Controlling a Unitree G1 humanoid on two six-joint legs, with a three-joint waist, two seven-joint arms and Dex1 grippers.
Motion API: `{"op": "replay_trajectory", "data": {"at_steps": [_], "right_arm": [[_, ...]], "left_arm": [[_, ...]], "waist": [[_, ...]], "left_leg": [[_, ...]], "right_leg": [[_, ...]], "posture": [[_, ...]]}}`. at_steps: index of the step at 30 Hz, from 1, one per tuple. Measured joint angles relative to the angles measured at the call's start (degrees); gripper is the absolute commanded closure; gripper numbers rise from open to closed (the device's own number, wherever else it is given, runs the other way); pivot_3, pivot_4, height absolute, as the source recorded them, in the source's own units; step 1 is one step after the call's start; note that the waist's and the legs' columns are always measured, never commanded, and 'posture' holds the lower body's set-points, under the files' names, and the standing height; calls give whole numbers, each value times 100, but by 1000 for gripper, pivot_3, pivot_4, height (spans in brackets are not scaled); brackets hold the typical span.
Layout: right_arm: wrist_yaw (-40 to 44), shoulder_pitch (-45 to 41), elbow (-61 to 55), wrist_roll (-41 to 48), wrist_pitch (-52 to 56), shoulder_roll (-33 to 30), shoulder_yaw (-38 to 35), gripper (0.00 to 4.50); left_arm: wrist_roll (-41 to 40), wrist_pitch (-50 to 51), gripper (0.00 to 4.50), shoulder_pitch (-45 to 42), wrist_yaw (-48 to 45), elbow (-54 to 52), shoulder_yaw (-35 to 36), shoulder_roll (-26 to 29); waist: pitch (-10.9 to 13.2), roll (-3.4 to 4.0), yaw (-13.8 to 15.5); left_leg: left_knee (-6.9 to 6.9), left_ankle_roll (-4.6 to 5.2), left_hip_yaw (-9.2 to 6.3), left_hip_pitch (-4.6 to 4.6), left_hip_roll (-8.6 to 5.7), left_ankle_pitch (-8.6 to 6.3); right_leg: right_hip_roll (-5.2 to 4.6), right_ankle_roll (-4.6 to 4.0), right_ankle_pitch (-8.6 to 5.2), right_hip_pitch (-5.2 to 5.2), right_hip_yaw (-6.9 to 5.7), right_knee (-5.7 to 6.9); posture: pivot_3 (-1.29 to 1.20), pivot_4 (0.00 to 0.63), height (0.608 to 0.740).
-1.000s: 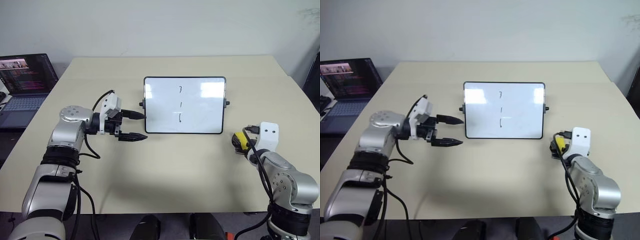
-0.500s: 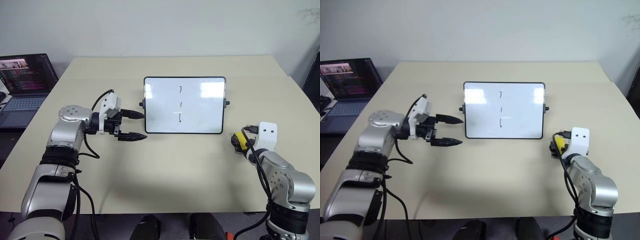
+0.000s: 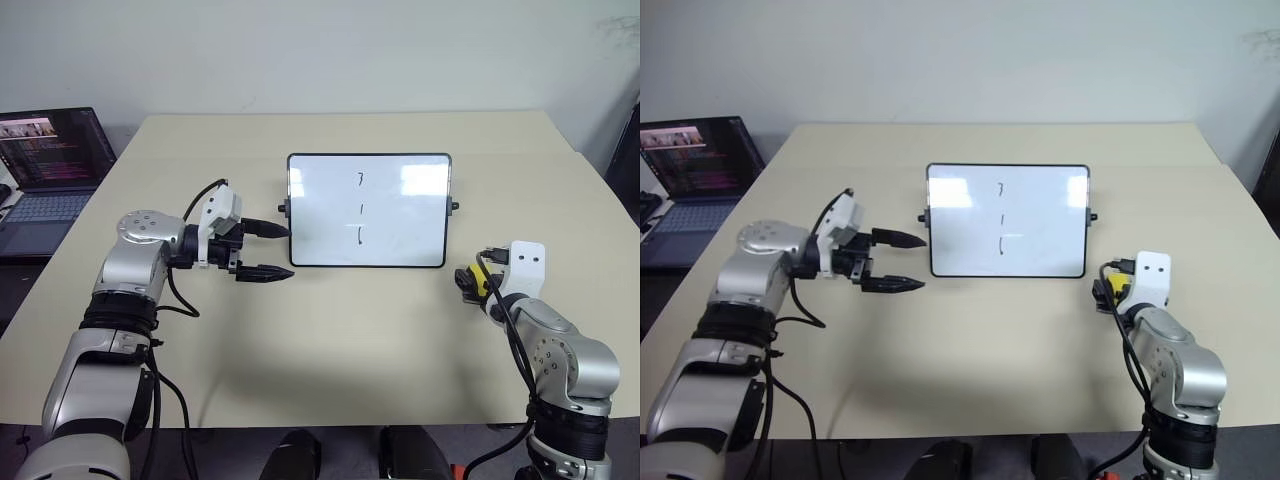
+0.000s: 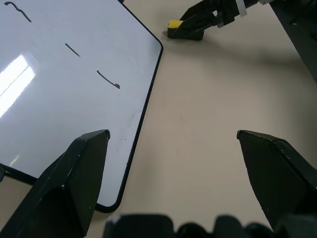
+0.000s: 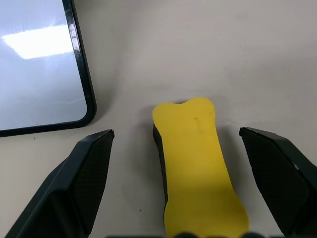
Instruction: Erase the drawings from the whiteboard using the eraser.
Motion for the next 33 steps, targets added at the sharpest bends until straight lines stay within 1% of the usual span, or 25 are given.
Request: {"op": "replay_trajectory", "data": {"at_steps": [8, 9, 11, 12, 18, 19, 20, 21, 26, 30, 33], "right_arm": [[16, 11, 0, -7, -62, -15, -4, 57], [16, 14, 0, -8, -66, -18, -5, 213], [21, 18, 1, -7, -67, -21, -6, 653], [23, 20, 1, -7, -68, -23, -6, 960], [21, 33, 0, -8, -69, -34, -21, 3122], [20, 33, 0, -7, -70, -36, -25, 3424], [19, 32, 0, -5, -70, -37, -28, 3611], [17, 32, 0, -5, -71, -37, -31, 3668], [13, 32, 0, -5, -82, -37, -35, 3669], [10, 30, 0, -11, -94, -66, -35, 3670], [47, -25, 88, -106, -178, -261, 50, 3670]], "left_arm": [[1, -2, 0, 0, 0, 0, 0, 4], [2, -5, 0, -1, 0, 1, 0, 4], [8, -14, 0, -2, 0, 3, 0, 4], [11, -20, 0, -2, 0, 6, 0, 4], [29, -53, 0, -21, 0, 54, 0, 3], [31, -67, 0, -28, -1, 59, 0, 3], [32, -87, 0, -43, -1, 71, 0, 2], [32, -104, 0, -62, -2, 85, 0, 2], [37, -142, 0, -95, -4, 128, -1, -2], [54, -150, 0, -123, -4, 134, -1, -11], [65, -151, 0, -126, -4, 134, -1, -14]], "waist": [[0, 0, -12], [0, 0, -15], [0, 0, -19], [0, 0, -21], [0, 0, -26], [0, 0, -26], [-1, -1, -26], [-1, -1, -26], [-1, -2, -27], [-3, -5, -37], [-3, -5, -52]], "left_leg": [[1, -1, 1, 0, 0, 0], [1, -1, 1, 0, 0, 1], [1, -1, 1, 0, 0, 0], [2, -1, 1, 0, 0, 1], [4, 0, 2, 0, 0, 0], [5, 0, 1, 0, 0, 0], [5, 0, 2, 1, 0, 0], [6, 0, 1, 1, 0, 0], [12, 3, 15, 2, -2, 0], [16, 6, 55, 2, -3, 2], [22, 9, 88, 5, -3, 2]], "right_leg": [[0, 0, 0, 0, 0, 1], [0, 0, 0, 0, 0, 1], [0, 0, 0, 0, 1, 3], [0, 0, 0, 0, 1, 3], [0, 0, 0, -1, 1, 8], [0, 0, 0, -1, 1, 9], [0, 0, 0, -1, 2, 11], [0, 0, 0, -2, 2, 13], [0, 0, -1, -20, 22, 42], [1, 1, -1, -52, 71, 76], [4, 5, 2, -55, 90, 79]], "posture": [[0, 150, 740], [0, 150, 740], [0, 150, 740], [0, 150, 740], [0, 150, 740], [0, 150, 740], [0, 150, 740], [0, 150, 740], [0, 150, 740], [0, 150, 740], [0, 150, 740]]}}
